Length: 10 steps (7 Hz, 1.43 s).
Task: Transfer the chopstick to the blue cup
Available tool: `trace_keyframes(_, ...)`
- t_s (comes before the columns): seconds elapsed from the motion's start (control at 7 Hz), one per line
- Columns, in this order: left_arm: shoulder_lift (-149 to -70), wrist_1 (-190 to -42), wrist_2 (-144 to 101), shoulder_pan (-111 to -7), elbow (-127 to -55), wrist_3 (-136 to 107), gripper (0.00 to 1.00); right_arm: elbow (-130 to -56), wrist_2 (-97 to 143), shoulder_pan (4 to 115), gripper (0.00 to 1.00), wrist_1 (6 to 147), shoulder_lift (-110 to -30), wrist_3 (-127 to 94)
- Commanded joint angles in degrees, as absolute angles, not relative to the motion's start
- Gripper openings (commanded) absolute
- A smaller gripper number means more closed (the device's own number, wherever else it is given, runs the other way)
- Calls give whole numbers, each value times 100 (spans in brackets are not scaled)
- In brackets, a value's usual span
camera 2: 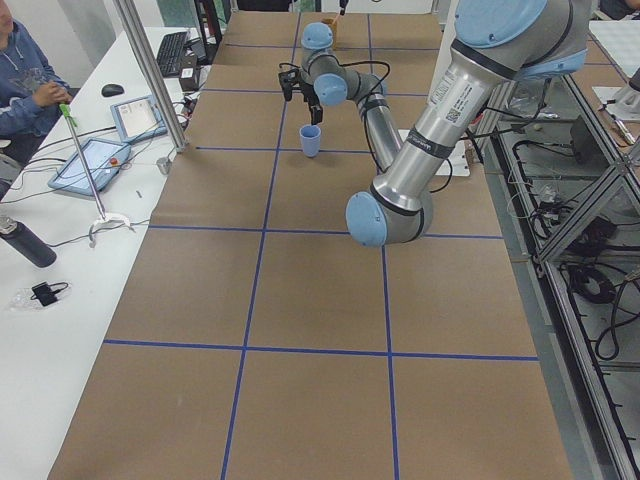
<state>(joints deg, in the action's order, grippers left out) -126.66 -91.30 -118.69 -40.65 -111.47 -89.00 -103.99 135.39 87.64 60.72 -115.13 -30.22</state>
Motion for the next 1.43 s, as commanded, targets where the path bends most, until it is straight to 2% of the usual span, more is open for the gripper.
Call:
trace_keyframes(0.0, -12665, -9149, -11857, -4052, -11118, -9000, 98, -10747, 13701, 9130, 0, 6126, -11479, -2988)
trace_keyframes(0.14, -12665, -9149, -11856, -4052, -11109, -9000, 98, -10923, 13989, 9306, 0, 6309, -11487, -2988)
trace_keyframes(0.71, -12691, -9185, -11856, -4052, -11039, -8947, 98, -13371, 14334, 9545, 0, 8966, -11752, -2988)
trace_keyframes(1.0, -12595, -9158, -11909, -4340, -11118, -8808, 98, -13658, 14405, 9118, 0, 9587, -10999, -3302)
trace_keyframes(1.29, -11878, -9132, -12571, -5066, -11302, -7654, 98, -13379, 14380, 7707, 0, 9606, -9107, -5674)
